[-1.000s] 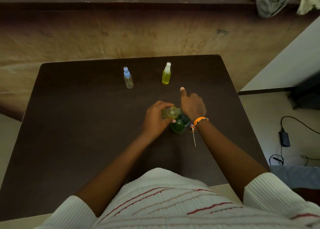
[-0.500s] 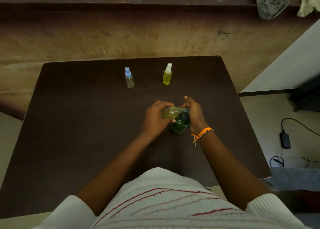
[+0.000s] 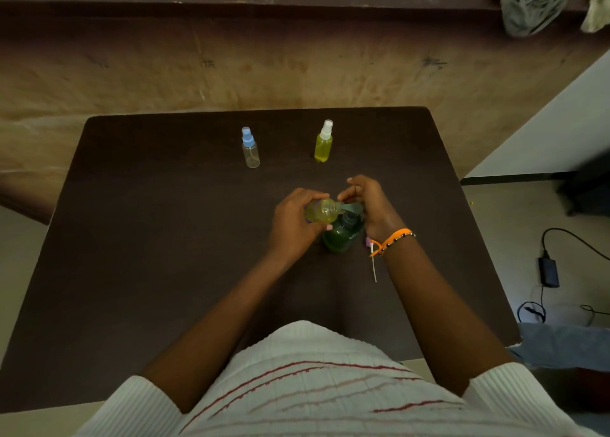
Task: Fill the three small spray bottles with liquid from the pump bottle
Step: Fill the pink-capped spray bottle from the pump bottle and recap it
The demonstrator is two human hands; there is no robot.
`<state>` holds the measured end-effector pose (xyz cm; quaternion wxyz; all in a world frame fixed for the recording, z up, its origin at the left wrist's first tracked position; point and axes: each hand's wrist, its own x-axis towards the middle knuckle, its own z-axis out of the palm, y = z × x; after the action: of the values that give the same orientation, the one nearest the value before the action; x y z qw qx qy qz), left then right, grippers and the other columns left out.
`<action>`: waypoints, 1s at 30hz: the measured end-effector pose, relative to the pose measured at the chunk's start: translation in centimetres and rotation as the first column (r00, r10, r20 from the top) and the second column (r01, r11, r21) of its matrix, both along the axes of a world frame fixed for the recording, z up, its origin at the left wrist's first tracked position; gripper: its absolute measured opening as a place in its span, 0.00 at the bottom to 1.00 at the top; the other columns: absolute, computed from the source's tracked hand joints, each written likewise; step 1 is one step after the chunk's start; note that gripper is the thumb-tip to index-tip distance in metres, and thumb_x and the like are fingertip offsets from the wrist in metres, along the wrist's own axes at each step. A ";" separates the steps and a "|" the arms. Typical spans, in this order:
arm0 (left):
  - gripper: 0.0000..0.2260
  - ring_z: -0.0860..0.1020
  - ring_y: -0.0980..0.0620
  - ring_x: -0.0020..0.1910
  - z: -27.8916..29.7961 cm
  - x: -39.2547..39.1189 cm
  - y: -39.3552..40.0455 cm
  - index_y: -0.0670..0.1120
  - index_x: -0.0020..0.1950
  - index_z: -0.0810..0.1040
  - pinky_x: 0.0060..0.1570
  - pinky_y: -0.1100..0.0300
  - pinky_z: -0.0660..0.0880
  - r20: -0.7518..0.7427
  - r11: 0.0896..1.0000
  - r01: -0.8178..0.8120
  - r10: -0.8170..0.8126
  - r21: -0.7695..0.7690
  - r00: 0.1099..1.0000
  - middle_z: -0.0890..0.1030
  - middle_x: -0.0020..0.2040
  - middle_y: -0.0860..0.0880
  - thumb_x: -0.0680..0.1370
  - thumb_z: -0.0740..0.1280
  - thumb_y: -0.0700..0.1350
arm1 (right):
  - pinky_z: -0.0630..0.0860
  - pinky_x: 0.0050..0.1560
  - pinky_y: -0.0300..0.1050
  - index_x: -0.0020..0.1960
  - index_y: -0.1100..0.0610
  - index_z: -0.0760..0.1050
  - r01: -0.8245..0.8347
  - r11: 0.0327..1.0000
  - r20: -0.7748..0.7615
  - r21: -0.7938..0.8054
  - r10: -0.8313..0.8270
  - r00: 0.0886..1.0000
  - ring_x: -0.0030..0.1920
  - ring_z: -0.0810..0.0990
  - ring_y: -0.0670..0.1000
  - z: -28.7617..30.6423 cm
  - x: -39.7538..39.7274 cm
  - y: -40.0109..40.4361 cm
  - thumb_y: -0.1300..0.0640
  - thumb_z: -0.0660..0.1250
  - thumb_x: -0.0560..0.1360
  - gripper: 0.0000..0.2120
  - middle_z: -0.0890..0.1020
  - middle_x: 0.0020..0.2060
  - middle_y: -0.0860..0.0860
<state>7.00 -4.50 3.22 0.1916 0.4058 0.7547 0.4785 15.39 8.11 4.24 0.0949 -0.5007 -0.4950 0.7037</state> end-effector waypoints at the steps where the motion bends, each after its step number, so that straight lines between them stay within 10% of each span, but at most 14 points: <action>1: 0.22 0.76 0.56 0.48 0.0 0.0 0.0 0.44 0.53 0.80 0.46 0.77 0.68 -0.003 1.000 -0.004 0.004 0.006 1.000 0.78 0.48 0.52 0.60 0.78 0.37 | 0.70 0.37 0.44 0.33 0.61 0.74 -0.030 0.999 0.033 0.018 0.029 0.999 0.32 0.74 0.51 0.2 -0.3 0.2 0.50 0.59 0.78 0.20 0.77 0.31 0.56; 9: 0.23 0.78 0.51 0.48 -0.1 0.2 0.1 0.45 0.53 0.81 0.50 0.51 0.75 -0.048 0.999 -0.040 0.042 0.033 0.998 0.79 0.48 0.50 0.59 0.78 0.38 | 0.73 0.48 0.48 0.35 0.61 0.80 0.046 0.941 0.241 0.335 -0.133 0.961 0.40 0.79 0.54 -0.9 -2.2 -0.5 0.43 0.58 0.78 0.26 0.81 0.34 0.54; 16: 0.23 0.77 0.51 0.49 -0.4 0.2 0.2 0.44 0.53 0.81 0.52 0.46 0.74 -0.049 0.999 -0.032 0.033 0.008 0.998 0.80 0.49 0.48 0.59 0.78 0.39 | 0.73 0.53 0.48 0.45 0.63 0.81 -0.031 0.904 0.320 0.425 -0.118 0.940 0.45 0.79 0.56 -1.3 -2.3 -0.1 0.42 0.57 0.78 0.26 0.82 0.39 0.54; 23: 0.22 0.77 0.51 0.48 0.0 0.3 0.0 0.46 0.53 0.80 0.51 0.47 0.75 -0.034 0.999 -0.024 0.025 0.026 0.999 0.77 0.47 0.53 0.61 0.78 0.39 | 0.75 0.42 0.46 0.33 0.62 0.77 -0.019 0.994 0.188 0.107 -0.002 0.982 0.37 0.78 0.55 -0.3 -2.5 0.1 0.42 0.54 0.80 0.29 0.81 0.37 0.59; 30: 0.22 0.77 0.51 0.49 0.0 0.4 0.2 0.45 0.53 0.81 0.54 0.47 0.73 -0.030 0.999 -0.036 0.036 0.002 0.999 0.80 0.50 0.48 0.60 0.78 0.38 | 0.68 0.48 0.45 0.48 0.63 0.81 -0.006 0.919 0.315 0.393 -0.128 0.940 0.45 0.78 0.55 -1.2 -2.2 0.0 0.41 0.56 0.79 0.27 0.80 0.36 0.52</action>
<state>7.42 -4.25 3.18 0.1710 0.3994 0.7644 0.4764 13.18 8.07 3.06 0.1291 -0.5993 -0.6174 0.4929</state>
